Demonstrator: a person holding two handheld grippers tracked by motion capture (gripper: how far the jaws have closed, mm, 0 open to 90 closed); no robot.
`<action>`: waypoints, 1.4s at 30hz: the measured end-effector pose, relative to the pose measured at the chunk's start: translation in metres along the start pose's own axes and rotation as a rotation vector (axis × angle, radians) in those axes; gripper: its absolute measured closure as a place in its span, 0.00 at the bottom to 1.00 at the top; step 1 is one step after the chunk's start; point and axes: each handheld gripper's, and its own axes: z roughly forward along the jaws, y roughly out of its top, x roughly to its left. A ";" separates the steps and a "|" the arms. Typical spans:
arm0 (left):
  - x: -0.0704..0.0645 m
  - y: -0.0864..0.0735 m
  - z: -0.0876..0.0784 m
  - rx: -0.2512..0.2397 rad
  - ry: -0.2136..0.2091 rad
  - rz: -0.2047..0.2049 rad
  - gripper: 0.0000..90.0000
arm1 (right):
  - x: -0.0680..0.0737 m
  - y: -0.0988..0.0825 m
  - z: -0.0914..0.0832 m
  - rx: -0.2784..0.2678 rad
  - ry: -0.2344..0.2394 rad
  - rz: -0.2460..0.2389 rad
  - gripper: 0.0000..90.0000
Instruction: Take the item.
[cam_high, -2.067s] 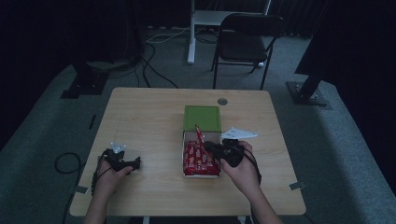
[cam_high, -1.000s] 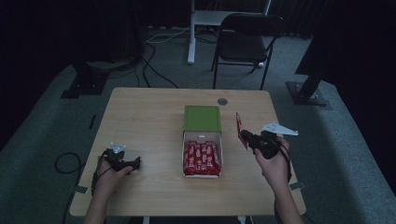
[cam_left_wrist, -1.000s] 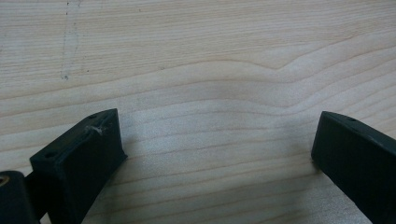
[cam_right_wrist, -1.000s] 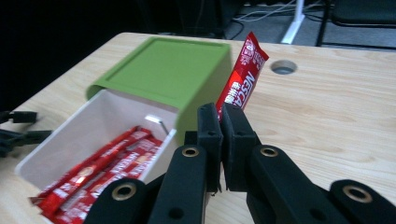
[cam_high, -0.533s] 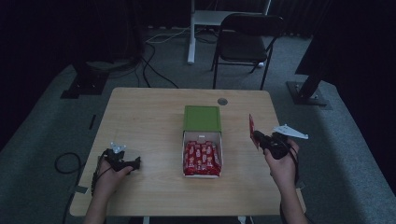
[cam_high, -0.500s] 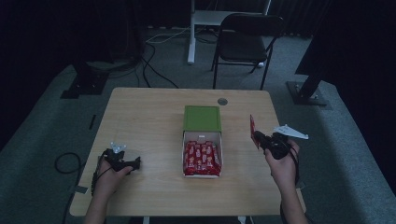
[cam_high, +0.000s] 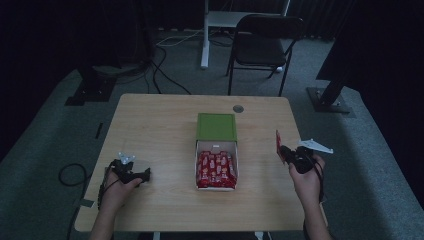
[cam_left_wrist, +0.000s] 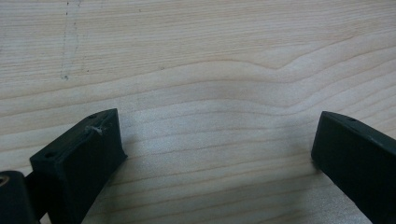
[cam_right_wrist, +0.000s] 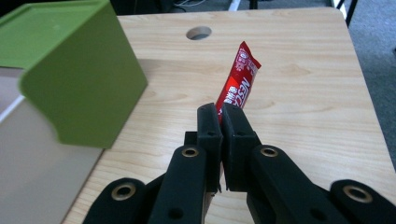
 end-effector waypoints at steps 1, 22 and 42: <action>0.000 0.000 0.000 0.000 0.000 0.000 0.03 | -0.002 -0.001 0.000 0.003 -0.005 0.004 0.97; 0.000 0.000 0.000 0.000 0.000 0.000 0.03 | -0.040 -0.031 0.013 0.059 -0.092 0.067 0.97; 0.000 0.000 0.000 0.000 0.000 0.000 0.03 | -0.056 -0.053 0.031 0.158 -0.139 0.089 0.98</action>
